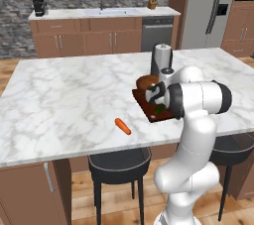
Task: Place the two vegetables and bowl onto the tray for setting up a vegetable dip station.
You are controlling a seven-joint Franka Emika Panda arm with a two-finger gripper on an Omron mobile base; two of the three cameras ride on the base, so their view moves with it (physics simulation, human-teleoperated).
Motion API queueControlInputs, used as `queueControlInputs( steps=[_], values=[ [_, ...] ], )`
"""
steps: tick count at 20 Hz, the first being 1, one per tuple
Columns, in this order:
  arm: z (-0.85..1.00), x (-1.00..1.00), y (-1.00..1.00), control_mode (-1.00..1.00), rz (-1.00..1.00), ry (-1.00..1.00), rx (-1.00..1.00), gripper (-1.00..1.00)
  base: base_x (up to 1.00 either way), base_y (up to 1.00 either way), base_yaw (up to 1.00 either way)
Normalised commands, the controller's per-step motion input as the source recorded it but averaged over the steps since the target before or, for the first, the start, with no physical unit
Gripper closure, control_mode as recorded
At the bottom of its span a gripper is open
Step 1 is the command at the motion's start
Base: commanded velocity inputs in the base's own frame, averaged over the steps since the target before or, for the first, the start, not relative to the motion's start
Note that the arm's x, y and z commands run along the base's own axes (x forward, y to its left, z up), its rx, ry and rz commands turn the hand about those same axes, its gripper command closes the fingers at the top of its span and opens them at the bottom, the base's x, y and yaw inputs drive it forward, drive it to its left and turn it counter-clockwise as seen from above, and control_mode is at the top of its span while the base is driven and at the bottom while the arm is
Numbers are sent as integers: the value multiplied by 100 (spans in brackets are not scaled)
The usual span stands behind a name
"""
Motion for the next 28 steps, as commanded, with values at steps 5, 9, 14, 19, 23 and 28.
queueControlInputs(
  steps=[5,9,14,19,23,28],
  values=[
    [-10,5,0,-100,-6,0,0,100,0,0,0],
    [-12,-11,0,-100,-9,0,0,100,0,0,0],
    [-8,5,0,-100,-6,-2,0,100,0,0,0],
    [-11,13,1,-100,-4,-7,0,100,0,0,0],
    [-19,9,2,-100,-3,-9,0,100,0,0,0],
    [-13,0,3,-100,-3,-2,2,100,0,0,0]
  ],
)
